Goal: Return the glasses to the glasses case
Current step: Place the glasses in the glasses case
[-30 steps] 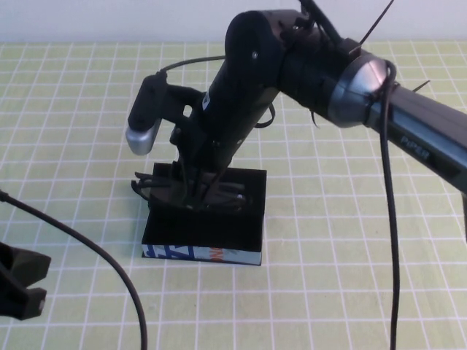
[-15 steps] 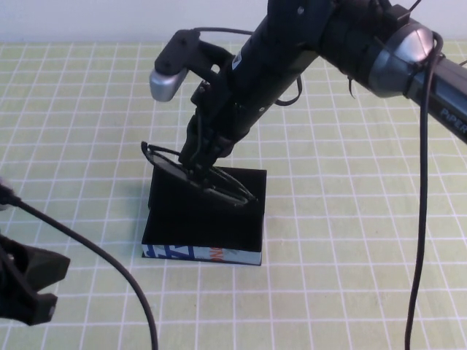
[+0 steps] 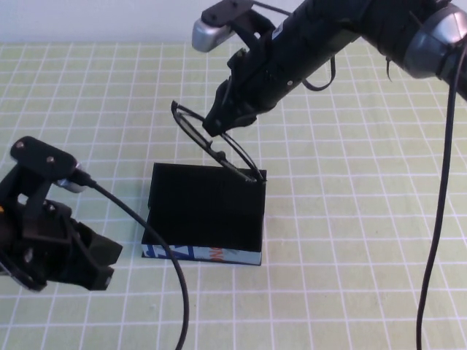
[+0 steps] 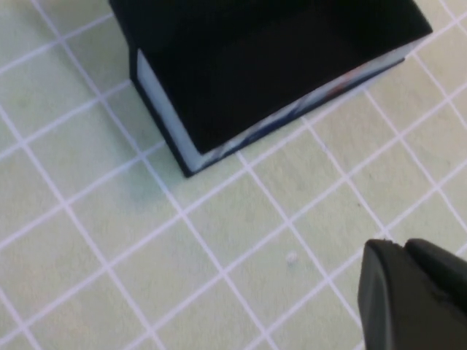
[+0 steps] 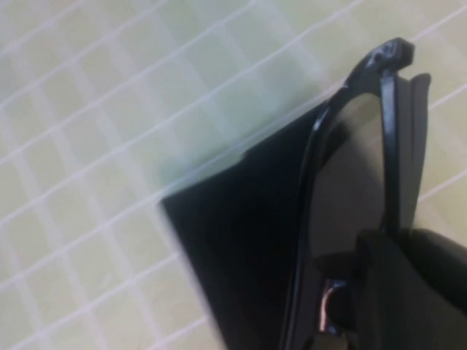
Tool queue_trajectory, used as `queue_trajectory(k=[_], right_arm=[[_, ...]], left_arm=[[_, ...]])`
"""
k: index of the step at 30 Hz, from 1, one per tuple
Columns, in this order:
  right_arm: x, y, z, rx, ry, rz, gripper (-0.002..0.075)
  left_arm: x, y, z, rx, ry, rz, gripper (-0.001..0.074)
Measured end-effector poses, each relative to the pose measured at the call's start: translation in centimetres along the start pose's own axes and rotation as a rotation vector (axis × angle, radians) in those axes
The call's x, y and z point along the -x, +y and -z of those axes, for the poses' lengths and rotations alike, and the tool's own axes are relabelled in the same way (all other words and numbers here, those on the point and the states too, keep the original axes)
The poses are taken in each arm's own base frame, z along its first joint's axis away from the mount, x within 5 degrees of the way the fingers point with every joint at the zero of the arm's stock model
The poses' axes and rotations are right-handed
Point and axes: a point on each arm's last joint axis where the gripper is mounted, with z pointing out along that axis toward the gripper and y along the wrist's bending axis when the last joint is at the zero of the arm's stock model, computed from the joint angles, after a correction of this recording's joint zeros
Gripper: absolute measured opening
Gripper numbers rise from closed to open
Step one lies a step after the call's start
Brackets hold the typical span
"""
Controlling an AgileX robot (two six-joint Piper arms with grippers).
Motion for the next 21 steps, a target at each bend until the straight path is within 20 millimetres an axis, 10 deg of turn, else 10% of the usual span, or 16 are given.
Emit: queue_trajectory(k=[21], right_arm=[[-4.3,2.3,-7.6,0.103,0.235,0.248,0.0032]], left_arm=[[3.4,-0.8,2.4,-0.023,-0.069,0.017,-0.0003]])
